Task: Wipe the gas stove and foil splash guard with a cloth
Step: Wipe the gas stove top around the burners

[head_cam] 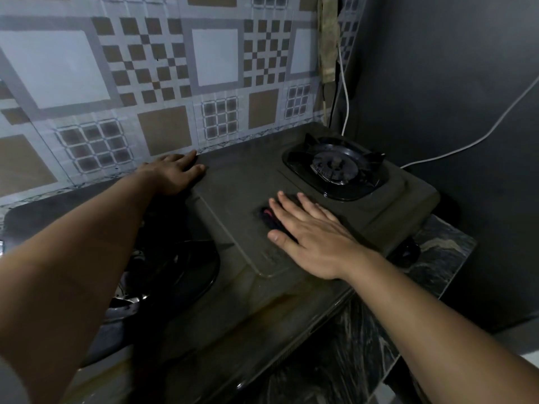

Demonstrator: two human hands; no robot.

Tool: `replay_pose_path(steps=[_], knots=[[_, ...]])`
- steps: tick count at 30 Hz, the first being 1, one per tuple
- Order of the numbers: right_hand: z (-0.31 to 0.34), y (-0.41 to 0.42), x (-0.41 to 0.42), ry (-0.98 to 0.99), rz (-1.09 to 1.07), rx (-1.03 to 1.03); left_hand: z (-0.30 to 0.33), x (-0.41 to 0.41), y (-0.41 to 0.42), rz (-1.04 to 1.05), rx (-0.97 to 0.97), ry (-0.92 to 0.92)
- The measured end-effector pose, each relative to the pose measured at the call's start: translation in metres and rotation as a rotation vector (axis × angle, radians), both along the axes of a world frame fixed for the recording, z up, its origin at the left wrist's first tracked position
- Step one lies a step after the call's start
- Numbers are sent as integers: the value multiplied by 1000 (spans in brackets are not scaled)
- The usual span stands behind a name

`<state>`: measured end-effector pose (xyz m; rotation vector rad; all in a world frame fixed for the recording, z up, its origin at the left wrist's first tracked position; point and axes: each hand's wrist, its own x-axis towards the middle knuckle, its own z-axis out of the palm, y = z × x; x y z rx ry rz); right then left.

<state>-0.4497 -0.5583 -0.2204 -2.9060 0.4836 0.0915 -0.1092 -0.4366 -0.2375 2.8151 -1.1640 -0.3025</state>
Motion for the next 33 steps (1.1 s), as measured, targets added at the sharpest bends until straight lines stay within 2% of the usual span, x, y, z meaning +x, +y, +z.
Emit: replay_pose_path(steps=[6,12,18,25,33], knots=[[0,-42,-2,-2,-187,3,0,2,-2,0,2,-1],[-9,-26,-3,-60,-352,-1,0,4,-3,-12,17,-7],[-12,-16,-12,-58,-383,-19,6,-5,-4,12,82,0],[-9,-18,-11,-17,-379,39,33,-29,-16,-35,339,-268],[-1,-18,-12,10,-351,94,40,-144,-68,-204,-33,6]])
